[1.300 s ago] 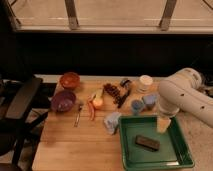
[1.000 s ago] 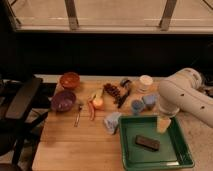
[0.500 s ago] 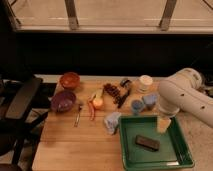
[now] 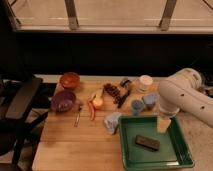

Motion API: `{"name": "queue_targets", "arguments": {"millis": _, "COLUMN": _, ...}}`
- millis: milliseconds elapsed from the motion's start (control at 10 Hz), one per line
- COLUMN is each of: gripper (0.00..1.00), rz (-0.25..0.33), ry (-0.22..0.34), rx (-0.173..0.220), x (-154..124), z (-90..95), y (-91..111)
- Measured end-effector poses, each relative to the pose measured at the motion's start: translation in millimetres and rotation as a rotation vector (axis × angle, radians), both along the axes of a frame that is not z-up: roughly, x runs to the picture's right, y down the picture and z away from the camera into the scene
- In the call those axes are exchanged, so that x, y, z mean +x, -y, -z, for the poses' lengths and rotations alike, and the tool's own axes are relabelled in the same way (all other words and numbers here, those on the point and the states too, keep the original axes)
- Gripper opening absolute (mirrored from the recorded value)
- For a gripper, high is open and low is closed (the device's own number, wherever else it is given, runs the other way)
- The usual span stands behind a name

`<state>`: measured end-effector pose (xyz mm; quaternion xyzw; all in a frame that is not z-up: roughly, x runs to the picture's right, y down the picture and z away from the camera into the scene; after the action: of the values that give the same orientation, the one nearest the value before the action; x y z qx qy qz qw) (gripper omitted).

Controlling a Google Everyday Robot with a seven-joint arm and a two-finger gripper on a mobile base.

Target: Stack bowls into tray

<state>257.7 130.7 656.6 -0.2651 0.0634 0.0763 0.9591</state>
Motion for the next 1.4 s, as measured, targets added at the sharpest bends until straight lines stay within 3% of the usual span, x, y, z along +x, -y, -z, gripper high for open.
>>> {"name": "queue_targets", "arguments": {"millis": 500, "gripper": 0.8, "rz": 0.008, "ry": 0.001, "rx": 0.002, "x": 0.5, "z": 0.3, "y": 1.1}}
{"name": "queue_targets", "arguments": {"millis": 600, "gripper": 0.8, "rz": 0.027, "ry": 0.027, "rx": 0.011, "x": -1.4, "z": 0.9, "y": 6.2}}
{"name": "queue_targets", "arguments": {"millis": 900, "gripper": 0.8, "rz": 0.182, "ry": 0.208, "rx": 0.044, "x": -42.8, "z": 0.6, "y": 28.7}}
{"name": "queue_targets", "arguments": {"millis": 1400, "gripper": 0.8, "rz": 0.359, "ry": 0.503, "rx": 0.109, "x": -170.1, "z": 5.2, "y": 52.6}}
